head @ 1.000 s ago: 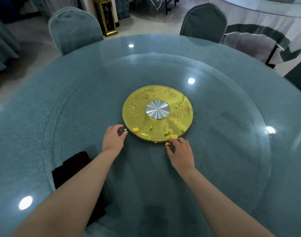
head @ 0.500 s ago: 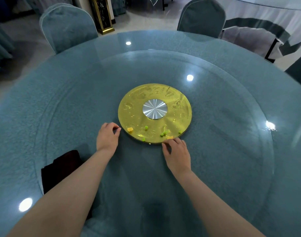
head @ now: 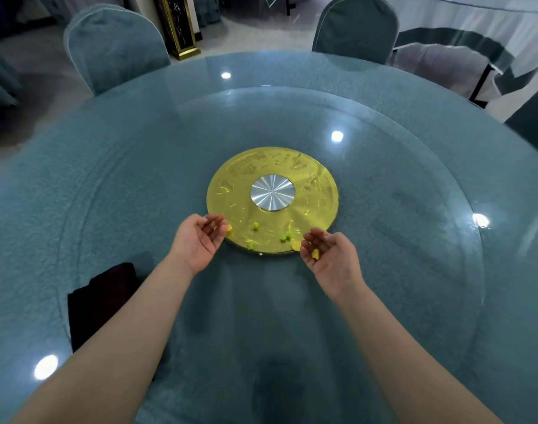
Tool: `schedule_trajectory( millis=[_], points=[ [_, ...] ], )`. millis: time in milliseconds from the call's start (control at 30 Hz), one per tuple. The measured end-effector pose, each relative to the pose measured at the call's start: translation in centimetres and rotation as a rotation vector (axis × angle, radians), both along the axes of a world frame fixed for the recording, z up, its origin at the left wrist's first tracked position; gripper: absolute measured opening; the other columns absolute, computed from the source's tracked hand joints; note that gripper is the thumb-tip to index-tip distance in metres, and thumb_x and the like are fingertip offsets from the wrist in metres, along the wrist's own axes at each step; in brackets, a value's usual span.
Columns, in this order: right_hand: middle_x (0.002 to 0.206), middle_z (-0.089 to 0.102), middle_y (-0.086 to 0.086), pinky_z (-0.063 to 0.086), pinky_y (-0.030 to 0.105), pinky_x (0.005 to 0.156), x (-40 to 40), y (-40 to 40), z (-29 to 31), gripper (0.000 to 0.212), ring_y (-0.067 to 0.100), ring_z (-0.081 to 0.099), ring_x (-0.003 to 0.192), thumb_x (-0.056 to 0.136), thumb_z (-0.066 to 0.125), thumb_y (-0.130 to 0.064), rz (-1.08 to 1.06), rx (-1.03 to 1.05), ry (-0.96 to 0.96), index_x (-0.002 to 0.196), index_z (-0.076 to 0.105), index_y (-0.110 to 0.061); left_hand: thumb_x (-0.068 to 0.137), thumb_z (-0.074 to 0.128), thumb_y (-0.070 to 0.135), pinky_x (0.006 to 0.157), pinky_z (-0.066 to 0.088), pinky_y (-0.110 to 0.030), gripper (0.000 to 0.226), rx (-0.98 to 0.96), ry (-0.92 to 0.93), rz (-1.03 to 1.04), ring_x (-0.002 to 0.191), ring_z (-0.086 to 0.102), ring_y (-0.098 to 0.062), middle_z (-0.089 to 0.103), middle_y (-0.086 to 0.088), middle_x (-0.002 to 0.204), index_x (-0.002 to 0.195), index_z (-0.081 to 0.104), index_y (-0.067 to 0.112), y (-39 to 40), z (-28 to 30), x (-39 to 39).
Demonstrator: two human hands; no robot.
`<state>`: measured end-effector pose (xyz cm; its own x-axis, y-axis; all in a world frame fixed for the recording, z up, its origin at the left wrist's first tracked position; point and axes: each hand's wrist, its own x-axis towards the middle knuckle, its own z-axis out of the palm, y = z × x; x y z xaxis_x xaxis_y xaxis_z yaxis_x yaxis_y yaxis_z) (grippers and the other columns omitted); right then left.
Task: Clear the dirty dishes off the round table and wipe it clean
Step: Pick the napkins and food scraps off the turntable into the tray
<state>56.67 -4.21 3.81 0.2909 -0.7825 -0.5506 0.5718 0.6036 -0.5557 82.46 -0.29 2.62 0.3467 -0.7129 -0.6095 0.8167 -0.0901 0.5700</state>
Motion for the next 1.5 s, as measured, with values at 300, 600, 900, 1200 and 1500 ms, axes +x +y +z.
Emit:
schedule_trajectory(
  millis=[300,600,900,1200,1500],
  points=[
    [0.079,0.059,-0.007,0.047,0.027,0.066,0.8,-1.7,-2.2,0.013,0.011,0.056,0.071,0.090,0.060,-0.029,0.471,-0.672,1.243,0.102,0.062,-0.024,0.092,0.060,0.031,0.069,0.039,-0.029,0.017,0.406,-1.406,-0.518,0.076,0.054,-0.014,0.056,0.004,0.085,0.102,0.052,0.021,-1.2,-2.4,-0.3],
    [0.112,0.046,-0.001,0.047,0.033,0.084,1.9,-1.6,-3.0,0.022,0.021,0.055,0.097,0.092,0.059,-0.028,0.632,-0.795,1.489,0.111,0.059,-0.020,0.089,0.066,0.026,0.072,0.037,-0.028,0.014,0.358,-1.680,-0.576,0.084,0.055,-0.019,0.058,-0.003,0.093,0.094,0.060,0.014,-1.9,-3.2,-0.3],
    [0.088,0.062,-0.002,0.047,0.027,0.064,0.8,-1.6,-1.8,0.010,0.013,0.054,0.072,0.091,0.060,-0.021,0.311,-0.372,0.771,0.097,0.060,-0.012,0.095,0.058,0.035,0.072,0.042,-0.028,0.019,0.323,-1.018,-0.222,0.074,0.052,-0.013,0.056,0.003,0.081,0.089,0.057,0.017,-1.6,-2.1,-1.1],
    [0.083,0.064,0.009,0.051,0.026,0.062,-3.4,-2.5,-1.3,0.020,0.020,0.061,0.072,0.079,0.047,-0.008,0.010,-0.081,-0.082,0.095,0.059,-0.006,0.091,0.041,0.010,0.068,0.055,-0.020,0.017,0.025,0.015,-0.044,0.076,0.060,-0.017,0.063,-0.009,0.081,0.084,0.055,0.006,-0.9,0.4,-1.8],
    [0.065,0.057,-0.006,0.037,0.023,0.051,-2.6,-4.6,-2.5,0.014,0.011,0.048,0.055,0.091,0.055,-0.017,0.160,-0.336,0.940,0.085,0.068,-0.019,0.091,0.061,0.027,0.060,0.040,-0.022,0.006,0.272,-1.355,-0.625,0.067,0.052,-0.007,0.060,0.009,0.075,0.086,0.060,0.024,0.0,-1.3,-3.3]
  ],
)
